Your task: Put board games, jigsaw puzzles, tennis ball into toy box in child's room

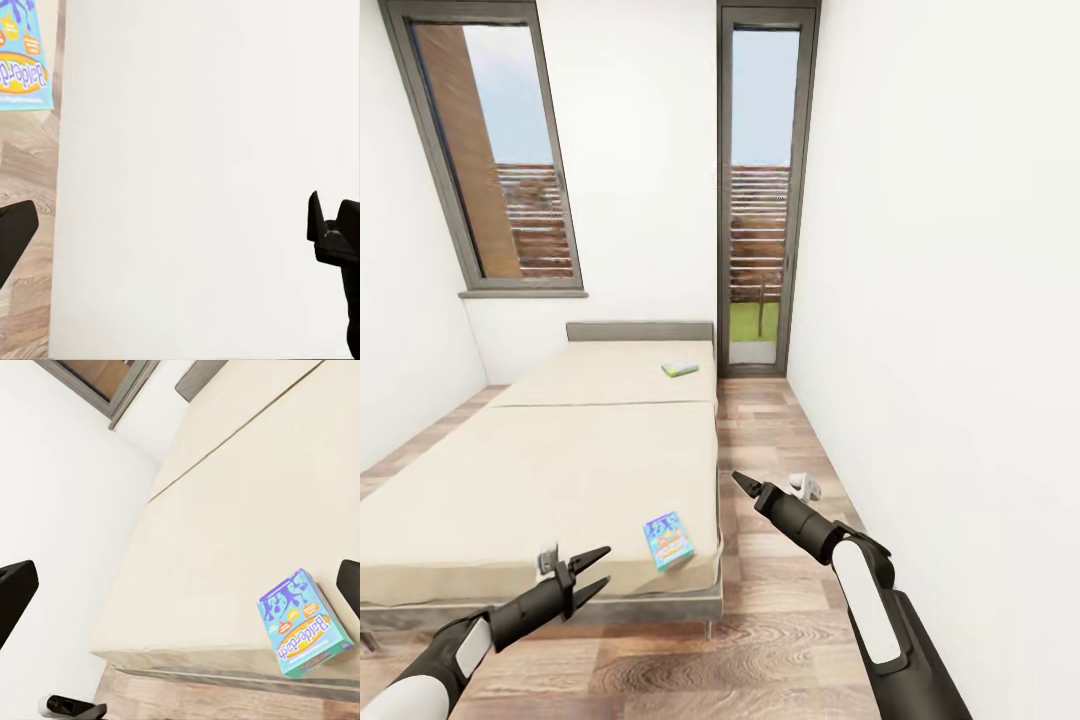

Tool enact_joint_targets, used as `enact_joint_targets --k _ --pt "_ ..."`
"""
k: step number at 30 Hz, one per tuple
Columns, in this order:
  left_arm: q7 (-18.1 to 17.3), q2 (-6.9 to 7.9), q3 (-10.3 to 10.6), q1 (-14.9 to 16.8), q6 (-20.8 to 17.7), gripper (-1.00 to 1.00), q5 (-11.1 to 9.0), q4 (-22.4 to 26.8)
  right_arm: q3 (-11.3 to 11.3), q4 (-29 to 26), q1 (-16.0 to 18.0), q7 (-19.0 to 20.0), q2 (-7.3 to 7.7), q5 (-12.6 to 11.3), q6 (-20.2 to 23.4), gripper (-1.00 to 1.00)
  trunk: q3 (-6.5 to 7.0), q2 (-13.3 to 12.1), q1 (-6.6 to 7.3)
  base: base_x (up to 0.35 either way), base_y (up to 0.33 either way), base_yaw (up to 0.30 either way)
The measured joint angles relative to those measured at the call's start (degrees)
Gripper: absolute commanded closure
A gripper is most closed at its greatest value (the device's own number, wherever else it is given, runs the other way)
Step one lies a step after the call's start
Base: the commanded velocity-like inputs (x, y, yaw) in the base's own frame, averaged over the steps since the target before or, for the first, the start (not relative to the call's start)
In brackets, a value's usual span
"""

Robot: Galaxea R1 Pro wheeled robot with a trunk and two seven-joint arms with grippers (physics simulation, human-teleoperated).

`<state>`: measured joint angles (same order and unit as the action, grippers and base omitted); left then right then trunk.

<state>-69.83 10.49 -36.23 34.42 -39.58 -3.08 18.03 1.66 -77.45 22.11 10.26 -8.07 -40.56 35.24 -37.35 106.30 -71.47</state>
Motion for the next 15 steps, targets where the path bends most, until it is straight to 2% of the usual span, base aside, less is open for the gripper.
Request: enact_joint_targets --k 6,15 --pt "-3.39 -0.31 -0.11 0.00 0.04 -1.00 -0.02 0.01 0.00 0.04 0.00 0.00 -0.05 0.01 0.00 -1.00 -1.08 2.41 -1.32 0.000 0.000 0.000" --pt "-4.52 -0.05 -0.17 0.00 0.06 -1.00 -0.14 0.01 0.05 0.11 0.00 0.00 -0.08 0.01 -0.57 -1.00 -2.69 6.02 -3.30 0.000 0.000 0.000"
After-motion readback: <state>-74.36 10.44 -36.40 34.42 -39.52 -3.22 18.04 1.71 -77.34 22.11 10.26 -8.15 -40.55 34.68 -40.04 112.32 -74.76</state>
